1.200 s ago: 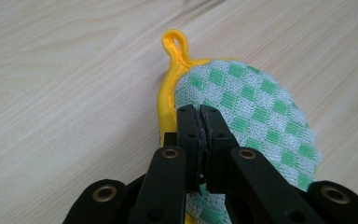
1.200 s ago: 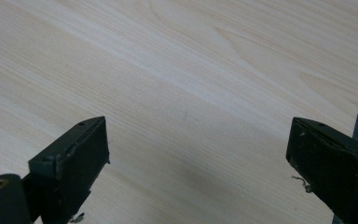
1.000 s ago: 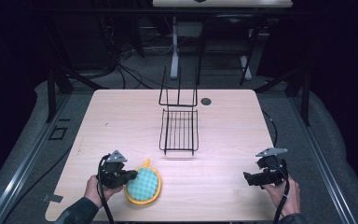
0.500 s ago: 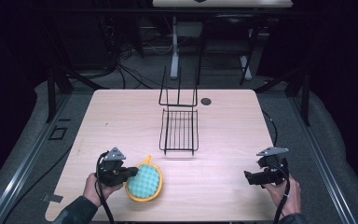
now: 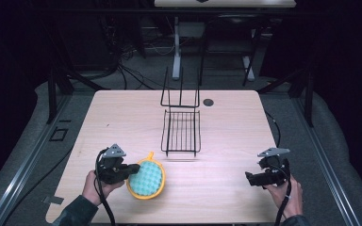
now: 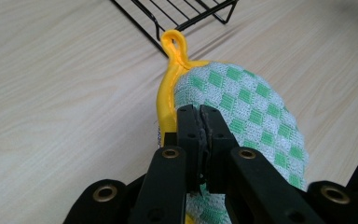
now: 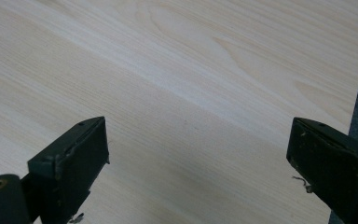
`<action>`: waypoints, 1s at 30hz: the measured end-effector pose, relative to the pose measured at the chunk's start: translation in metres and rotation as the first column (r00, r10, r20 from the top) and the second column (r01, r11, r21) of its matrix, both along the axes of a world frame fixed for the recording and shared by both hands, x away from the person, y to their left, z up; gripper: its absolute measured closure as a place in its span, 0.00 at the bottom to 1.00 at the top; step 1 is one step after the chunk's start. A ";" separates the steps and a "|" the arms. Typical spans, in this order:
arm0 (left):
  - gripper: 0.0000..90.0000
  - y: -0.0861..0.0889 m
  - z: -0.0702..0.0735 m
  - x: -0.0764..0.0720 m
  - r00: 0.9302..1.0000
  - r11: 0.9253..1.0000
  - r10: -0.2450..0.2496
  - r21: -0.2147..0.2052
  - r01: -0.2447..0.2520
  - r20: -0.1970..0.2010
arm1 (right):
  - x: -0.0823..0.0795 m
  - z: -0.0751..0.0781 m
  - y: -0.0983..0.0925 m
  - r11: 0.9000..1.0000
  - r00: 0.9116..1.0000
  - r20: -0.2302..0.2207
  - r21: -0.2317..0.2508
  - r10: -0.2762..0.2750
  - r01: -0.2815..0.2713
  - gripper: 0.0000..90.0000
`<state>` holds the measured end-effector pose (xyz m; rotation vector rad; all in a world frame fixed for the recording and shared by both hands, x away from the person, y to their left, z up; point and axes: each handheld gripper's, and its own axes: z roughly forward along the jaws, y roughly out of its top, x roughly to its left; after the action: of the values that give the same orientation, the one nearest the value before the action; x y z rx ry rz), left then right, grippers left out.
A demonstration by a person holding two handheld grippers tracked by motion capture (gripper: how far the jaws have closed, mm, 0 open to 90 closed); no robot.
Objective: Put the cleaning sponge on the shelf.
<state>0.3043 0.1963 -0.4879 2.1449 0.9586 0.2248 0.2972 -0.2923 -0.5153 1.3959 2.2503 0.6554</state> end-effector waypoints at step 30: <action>0.98 -0.009 0.025 0.018 0.999 1.000 -0.004 -0.020 0.005 0.052 | 0.000 0.001 0.002 1.000 1.000 0.008 -0.013 0.007 -0.007 0.06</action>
<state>0.3219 0.1875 -0.4627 2.1128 0.9220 0.2666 0.2975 -0.2900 -0.5140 1.3773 2.2500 0.6461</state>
